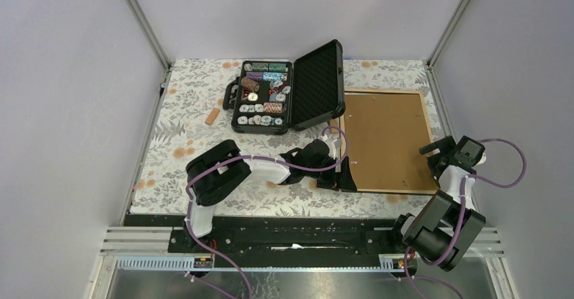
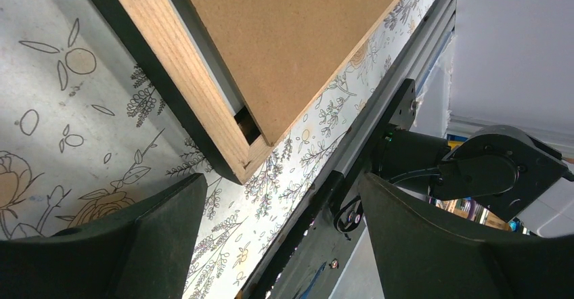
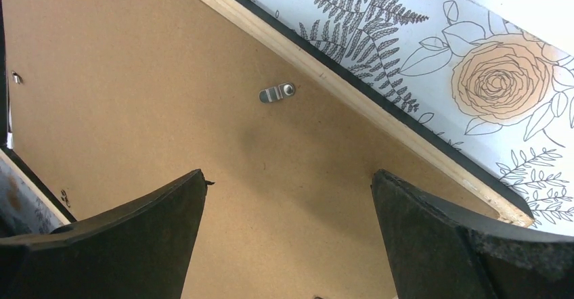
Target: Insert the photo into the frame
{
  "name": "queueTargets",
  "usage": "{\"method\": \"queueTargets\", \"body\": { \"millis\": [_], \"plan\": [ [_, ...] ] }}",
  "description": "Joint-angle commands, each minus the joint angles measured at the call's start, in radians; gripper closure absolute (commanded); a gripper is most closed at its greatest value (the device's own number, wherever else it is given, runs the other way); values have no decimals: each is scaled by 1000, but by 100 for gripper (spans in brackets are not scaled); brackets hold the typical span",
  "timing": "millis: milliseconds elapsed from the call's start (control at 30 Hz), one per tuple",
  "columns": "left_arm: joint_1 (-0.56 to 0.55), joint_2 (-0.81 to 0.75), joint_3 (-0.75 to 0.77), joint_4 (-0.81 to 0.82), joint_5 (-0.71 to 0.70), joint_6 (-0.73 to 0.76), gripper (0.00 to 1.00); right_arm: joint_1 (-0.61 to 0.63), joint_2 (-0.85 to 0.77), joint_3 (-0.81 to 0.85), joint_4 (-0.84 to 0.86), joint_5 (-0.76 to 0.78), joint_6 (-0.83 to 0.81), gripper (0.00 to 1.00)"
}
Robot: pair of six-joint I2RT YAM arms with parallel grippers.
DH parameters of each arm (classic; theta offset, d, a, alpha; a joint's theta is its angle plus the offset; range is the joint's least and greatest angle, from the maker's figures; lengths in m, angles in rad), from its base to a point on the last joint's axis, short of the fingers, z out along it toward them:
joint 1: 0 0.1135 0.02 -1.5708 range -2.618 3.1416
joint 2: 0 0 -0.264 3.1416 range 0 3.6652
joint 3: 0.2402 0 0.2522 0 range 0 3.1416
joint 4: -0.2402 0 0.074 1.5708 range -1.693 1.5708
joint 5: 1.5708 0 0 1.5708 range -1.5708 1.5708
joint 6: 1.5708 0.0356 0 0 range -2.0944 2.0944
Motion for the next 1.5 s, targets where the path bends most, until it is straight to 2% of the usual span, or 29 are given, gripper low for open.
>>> {"method": "queueTargets", "body": {
  "millis": [0, 100, 267, 733, 867, 1033, 1133, 1233, 1333, 1400, 1467],
  "plan": [
    [-4, -6, 29, 33, 3, 0, 12, 4, 4, -1, -2, 31, -23, 0],
    [-3, -21, 22, 23, -6, 8, 12, 4, -16, 33, -36, 169, -38, 0],
    [-1, -26, 30, 4, -4, 21, 12, 4, -20, 29, -35, 234, -42, 0],
    [-1, -21, 38, 13, 7, 17, 12, 4, 64, 5, 0, 176, -42, 0],
    [-1, -14, 43, 19, 9, 14, 12, 4, 25, -21, 2, 147, -39, 0],
    [-1, -5, 55, 22, 13, 12, 12, 4, -31, -26, -19, -34, 20, 0],
    [-2, -3, 55, 28, 17, 4, 12, 4, -54, -53, 5, -89, 62, 0],
    [-2, -12, 46, 25, 15, 5, 12, 3, -41, -57, 24, -42, 51, 0],
    [-2, -38, 30, 4, -5, 25, 12, 4, -53, 24, -60, 72, -25, 0],
    [-1, -55, 18, -12, -20, 40, 12, 12, -118, 28, -50, 32, -14, 0],
    [2, -73, 0, -18, -38, 52, 12, 72, -161, 40, -47, -32, -9, 0]
  ]
}}
